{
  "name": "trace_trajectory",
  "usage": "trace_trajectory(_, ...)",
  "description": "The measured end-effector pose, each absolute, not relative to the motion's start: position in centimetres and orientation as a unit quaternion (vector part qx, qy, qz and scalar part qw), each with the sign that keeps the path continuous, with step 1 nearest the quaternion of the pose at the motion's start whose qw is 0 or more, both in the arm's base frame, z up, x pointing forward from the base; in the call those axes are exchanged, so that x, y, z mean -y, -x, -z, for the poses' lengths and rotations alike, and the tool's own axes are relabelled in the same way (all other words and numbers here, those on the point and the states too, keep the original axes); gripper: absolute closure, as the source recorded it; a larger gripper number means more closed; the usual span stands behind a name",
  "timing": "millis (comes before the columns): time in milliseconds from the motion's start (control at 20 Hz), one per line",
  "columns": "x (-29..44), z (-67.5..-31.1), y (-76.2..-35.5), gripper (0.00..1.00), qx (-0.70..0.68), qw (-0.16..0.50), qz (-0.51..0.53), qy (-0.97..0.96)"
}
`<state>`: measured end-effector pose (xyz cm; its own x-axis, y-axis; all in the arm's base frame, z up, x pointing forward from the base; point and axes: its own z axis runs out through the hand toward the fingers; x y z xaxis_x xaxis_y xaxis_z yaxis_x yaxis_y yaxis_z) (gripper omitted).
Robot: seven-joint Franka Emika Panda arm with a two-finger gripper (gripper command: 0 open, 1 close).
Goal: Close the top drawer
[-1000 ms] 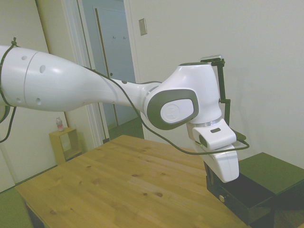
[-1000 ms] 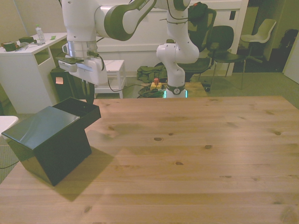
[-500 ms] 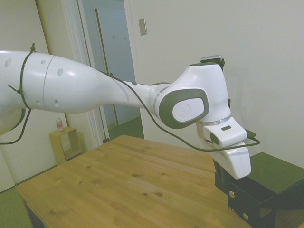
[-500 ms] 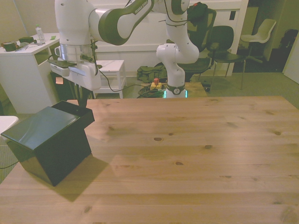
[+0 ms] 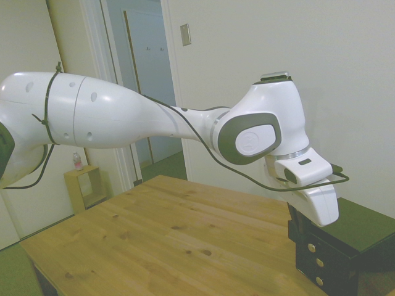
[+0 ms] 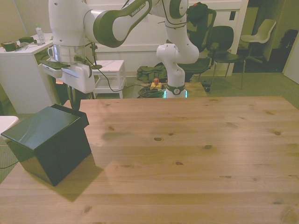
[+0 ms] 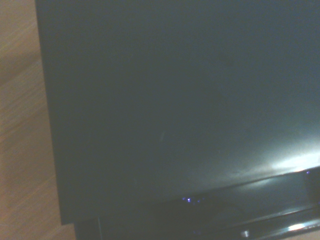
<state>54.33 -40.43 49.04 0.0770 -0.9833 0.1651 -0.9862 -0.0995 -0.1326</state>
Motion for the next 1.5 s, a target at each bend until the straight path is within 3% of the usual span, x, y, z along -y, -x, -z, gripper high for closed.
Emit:
trace_trajectory(1100,41.3,-48.6,-56.2,1.0,0.654,0.019,-0.115,-0.747)
trace_trajectory(1450,36.1,-47.7,-54.4,1.0,0.638,-0.01,-0.1,-0.763)
trace_trajectory(1500,35.2,-48.5,-53.6,0.0,0.636,-0.017,-0.1,-0.765)
